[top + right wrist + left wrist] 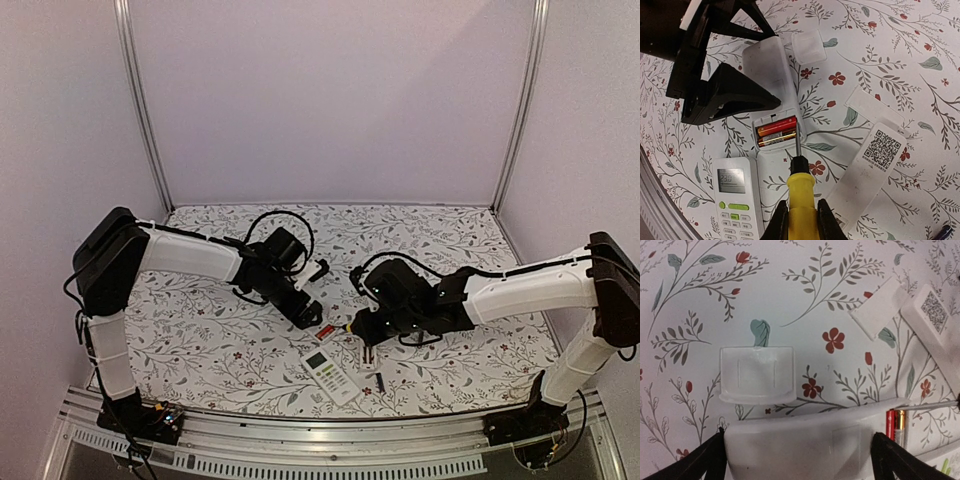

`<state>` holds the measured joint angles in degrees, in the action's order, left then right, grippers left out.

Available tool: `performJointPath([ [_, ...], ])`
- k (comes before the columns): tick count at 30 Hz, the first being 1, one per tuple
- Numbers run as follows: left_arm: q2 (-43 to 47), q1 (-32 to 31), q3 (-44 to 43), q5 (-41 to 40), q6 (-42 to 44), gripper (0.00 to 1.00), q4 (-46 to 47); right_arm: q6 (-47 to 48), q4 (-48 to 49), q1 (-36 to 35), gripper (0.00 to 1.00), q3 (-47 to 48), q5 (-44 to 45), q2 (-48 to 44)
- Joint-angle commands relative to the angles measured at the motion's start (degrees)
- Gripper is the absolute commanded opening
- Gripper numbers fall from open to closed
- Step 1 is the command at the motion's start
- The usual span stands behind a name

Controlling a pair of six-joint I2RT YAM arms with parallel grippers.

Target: Unload the batteries from the remote control

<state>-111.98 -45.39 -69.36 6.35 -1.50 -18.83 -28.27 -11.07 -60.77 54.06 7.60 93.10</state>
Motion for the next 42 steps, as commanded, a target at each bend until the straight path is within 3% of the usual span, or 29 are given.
performJointPath([
  [1,-2.18,-1.35,1.29,-1.75,1.41,1.0,-1.14,0.54,-0.51,-1.12,0.0,0.91,2.71,1.77],
  [10,-2.83,-1.73,1.23,-2.28,1.41,1.0,-1.26,4.55,-1.32,-2.61,0.0,1.75,7.29,-0.79],
  [42,-4.17,-2.19,0.6,-3.71,2.55,1.0,-1.92,5.01,-0.67,-3.47,0.0,1.07,4.67,1.5],
])
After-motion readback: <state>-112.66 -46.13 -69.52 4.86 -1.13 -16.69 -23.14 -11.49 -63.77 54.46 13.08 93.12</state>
